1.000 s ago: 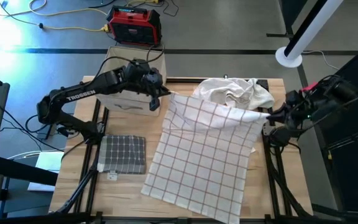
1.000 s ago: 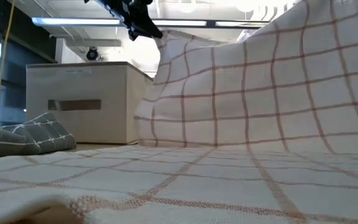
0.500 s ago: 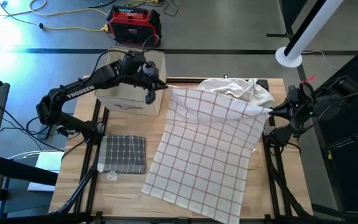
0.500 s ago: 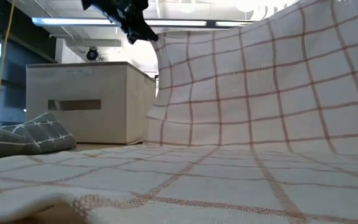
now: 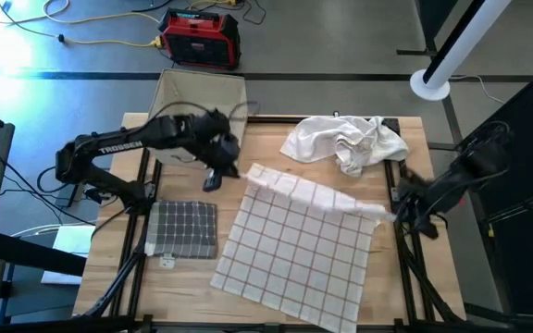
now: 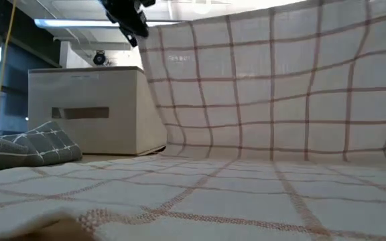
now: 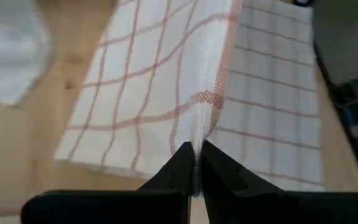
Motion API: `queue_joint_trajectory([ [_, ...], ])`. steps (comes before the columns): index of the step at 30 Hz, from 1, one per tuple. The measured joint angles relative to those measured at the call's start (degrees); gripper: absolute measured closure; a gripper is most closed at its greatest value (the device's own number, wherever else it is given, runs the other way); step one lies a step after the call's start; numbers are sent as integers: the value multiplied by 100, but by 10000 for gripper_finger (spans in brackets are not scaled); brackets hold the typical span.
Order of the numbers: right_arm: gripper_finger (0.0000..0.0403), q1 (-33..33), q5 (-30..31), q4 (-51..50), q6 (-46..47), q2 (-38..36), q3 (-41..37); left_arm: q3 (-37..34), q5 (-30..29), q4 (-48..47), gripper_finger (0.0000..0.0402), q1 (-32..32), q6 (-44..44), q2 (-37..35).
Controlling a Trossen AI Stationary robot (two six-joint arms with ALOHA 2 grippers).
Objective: Fold towel
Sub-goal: Fold the bottom white towel
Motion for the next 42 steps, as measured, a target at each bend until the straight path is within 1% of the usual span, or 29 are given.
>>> queue_joint_trajectory([
  [5, 394, 42, -690, 1208, 50, 275, -597, -1, -5, -35, 392, -935, -553, 62],
  [9, 394, 344, -958, 1890, 162, 616, -802, -1, -22, -129, 392, -1546, -1059, 124],
  [13, 394, 773, -1090, 2531, 265, 1035, -914, -1, -176, -146, 392, -2040, -1506, 253],
  [16, 394, 1033, -1093, 2679, 202, 1437, -916, -1, -376, -123, 392, -2388, -1655, 482],
  [19, 394, 1157, -1100, 2827, -16, 1874, -918, -1, -382, -62, 392, -2669, -1690, 846],
  [22, 394, 1212, -1126, 3214, -323, 2358, -920, -1, -339, -99, 392, -2886, -1687, 1215],
  [28, 394, 1220, -1735, 4355, -763, 3363, -920, -1, -309, -506, 392, -3159, -1686, 1679],
  [32, 394, 1296, -1968, 4922, -919, 3961, -920, -1, -171, -706, 392, -3282, -1532, 1790],
  [35, 394, 1346, -1983, 5361, -1076, 4352, -920, -1, 51, -840, 392, -3290, -1489, 1825],
  [37, 394, 1352, -1986, 5695, -1159, 4601, -920, -1, 93, -885, 392, -3324, -1489, 1830],
  [42, 394, 1352, -1990, 6579, -1152, 4982, -920, -1, 362, -769, 392, -3486, -1468, 1834],
])
